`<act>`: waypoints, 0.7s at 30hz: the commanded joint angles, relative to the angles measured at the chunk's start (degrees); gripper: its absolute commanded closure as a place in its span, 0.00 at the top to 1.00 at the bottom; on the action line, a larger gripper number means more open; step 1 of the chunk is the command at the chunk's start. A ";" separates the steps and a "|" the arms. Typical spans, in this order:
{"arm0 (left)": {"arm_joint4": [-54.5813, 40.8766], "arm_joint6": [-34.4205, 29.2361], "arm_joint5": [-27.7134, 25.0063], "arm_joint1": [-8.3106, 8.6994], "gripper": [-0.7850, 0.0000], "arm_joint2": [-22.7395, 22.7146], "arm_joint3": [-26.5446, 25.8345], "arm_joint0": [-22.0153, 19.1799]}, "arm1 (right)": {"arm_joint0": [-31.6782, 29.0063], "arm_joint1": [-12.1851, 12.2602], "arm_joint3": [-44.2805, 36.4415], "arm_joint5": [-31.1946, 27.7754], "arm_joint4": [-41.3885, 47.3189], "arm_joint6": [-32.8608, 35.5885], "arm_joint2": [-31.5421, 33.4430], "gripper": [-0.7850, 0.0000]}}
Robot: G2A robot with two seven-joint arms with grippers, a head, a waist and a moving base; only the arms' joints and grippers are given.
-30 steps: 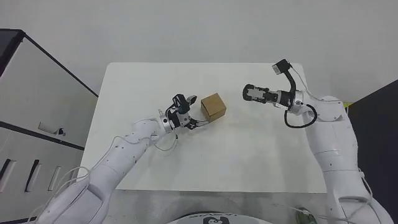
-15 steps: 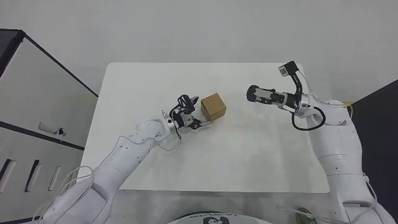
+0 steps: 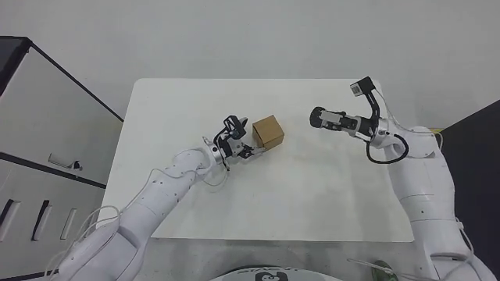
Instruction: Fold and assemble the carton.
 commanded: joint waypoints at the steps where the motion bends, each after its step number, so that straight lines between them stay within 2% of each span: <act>1: -0.06 -0.31 -1.21 0.01 1.00 -0.05 -0.41 0.09 | -0.68 0.30 -0.10 -0.05 1.38 0.15 0.90 1.00; 9: -1.55 0.26 -4.22 -0.36 1.00 -0.36 0.84 -0.43 | -2.50 1.31 -0.23 -0.36 5.59 1.34 3.50 1.00; 21: -2.12 2.32 -4.53 -2.33 1.00 1.46 5.48 -2.30 | -4.64 2.14 -2.18 -0.56 5.96 0.34 3.22 1.00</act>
